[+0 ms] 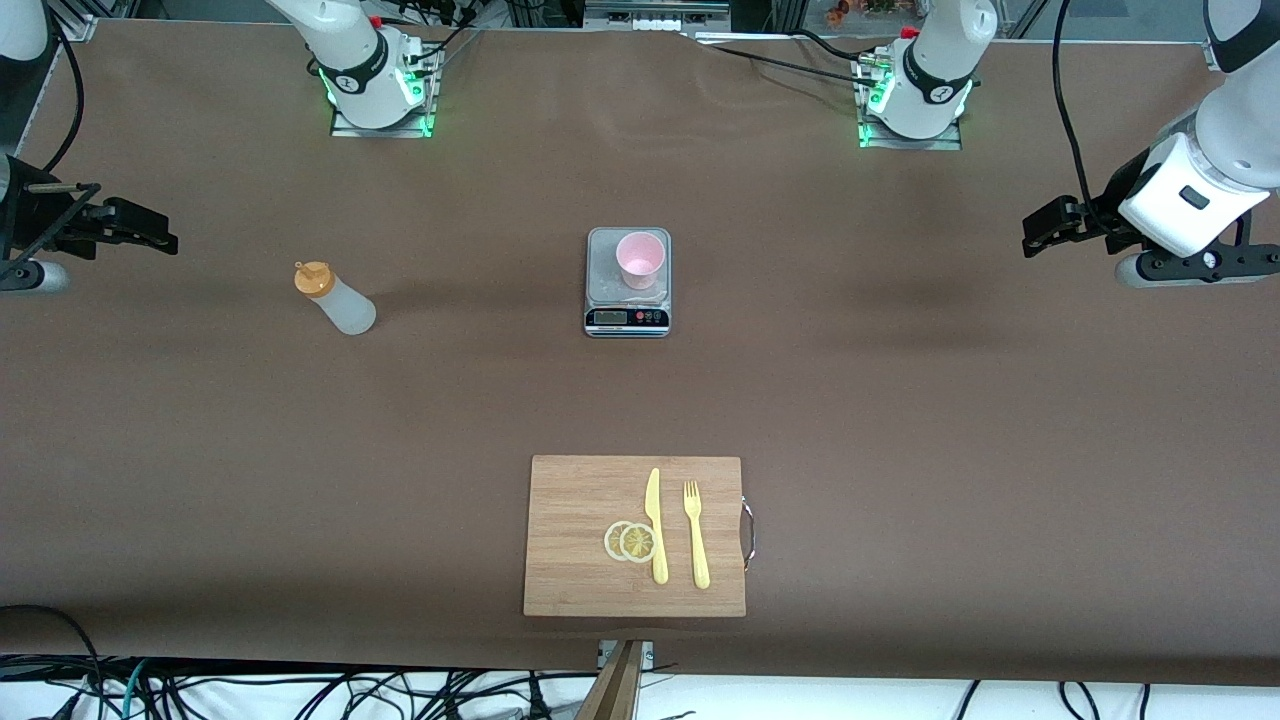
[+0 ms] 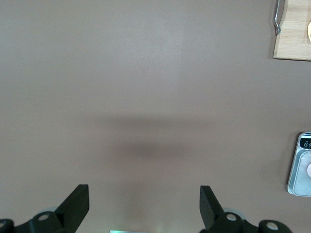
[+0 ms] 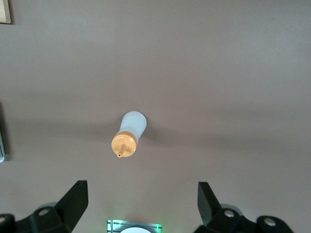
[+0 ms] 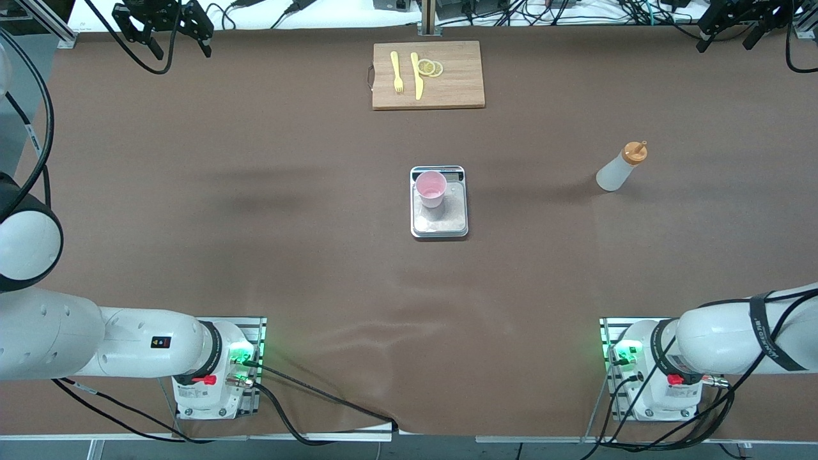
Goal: Add sauce to pink cup with both arms
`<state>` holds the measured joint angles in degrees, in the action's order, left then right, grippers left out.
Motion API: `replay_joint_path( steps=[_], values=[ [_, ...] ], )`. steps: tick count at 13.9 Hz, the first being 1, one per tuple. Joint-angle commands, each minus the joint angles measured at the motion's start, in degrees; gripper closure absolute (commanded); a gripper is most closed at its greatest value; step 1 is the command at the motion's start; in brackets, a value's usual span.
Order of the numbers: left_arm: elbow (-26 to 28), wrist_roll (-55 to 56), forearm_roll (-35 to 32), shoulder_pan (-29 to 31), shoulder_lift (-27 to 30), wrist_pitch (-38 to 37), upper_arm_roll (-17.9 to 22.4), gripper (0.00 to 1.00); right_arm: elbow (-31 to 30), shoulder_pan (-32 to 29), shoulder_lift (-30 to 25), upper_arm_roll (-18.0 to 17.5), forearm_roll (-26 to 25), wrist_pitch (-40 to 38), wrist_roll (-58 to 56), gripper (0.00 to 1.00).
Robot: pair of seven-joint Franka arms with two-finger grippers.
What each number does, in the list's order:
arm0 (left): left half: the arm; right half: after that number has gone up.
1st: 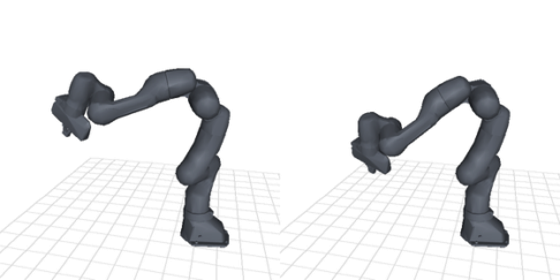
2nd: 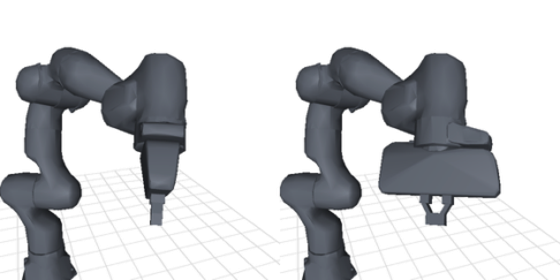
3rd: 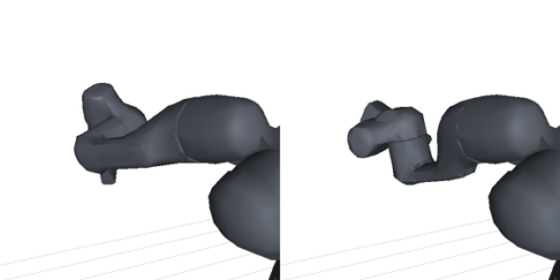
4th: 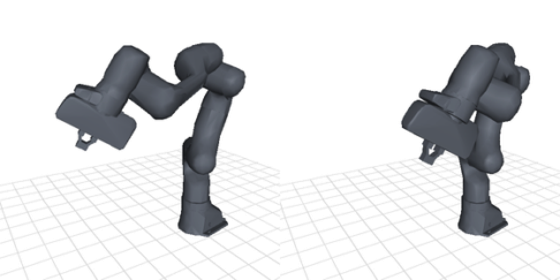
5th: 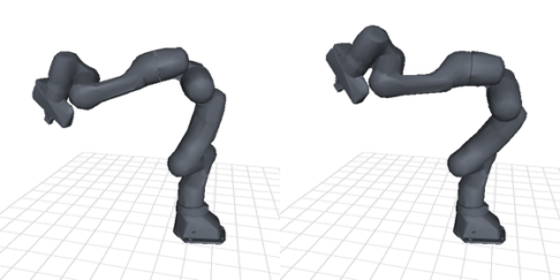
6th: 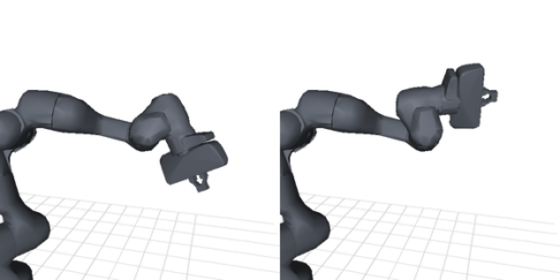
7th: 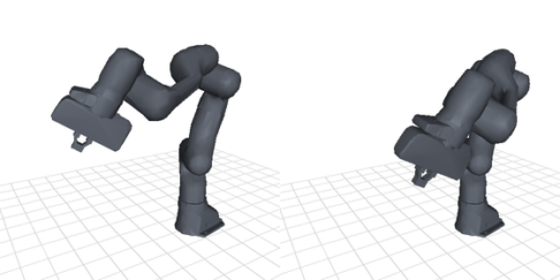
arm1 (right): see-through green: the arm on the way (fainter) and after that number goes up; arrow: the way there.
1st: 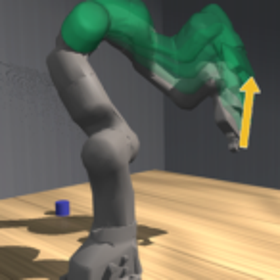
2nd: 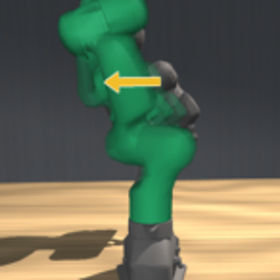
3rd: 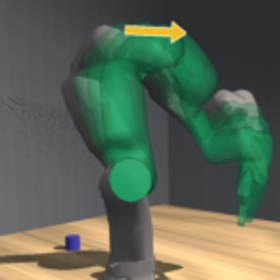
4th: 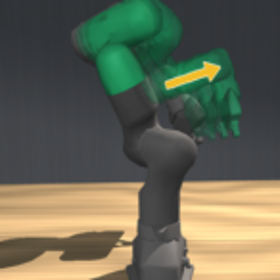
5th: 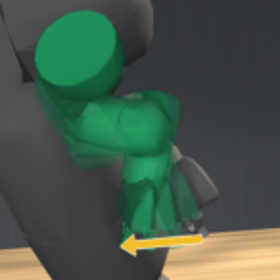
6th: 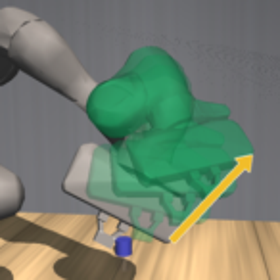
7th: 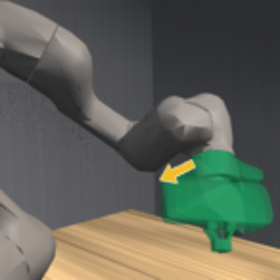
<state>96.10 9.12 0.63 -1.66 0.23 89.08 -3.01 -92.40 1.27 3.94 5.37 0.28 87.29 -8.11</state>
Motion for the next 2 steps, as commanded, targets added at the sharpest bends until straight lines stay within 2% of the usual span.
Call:
replay_joint_path(
  steps=[1,2],
  values=[
    [-0.3,-0.3,0.6,0.3,0.0,-0.2,-0.1,0.00,0.1,-0.8,-0.4,-0.8,-0.7,-0.1,0.5,0.00],
    [-0.3,-0.4,0.6,0.3,0.0,-0.2,-0.1,0.00,0.1,-0.8,-0.4,-0.8,-0.7,-0.1,0.5,0.00]
  ],
)
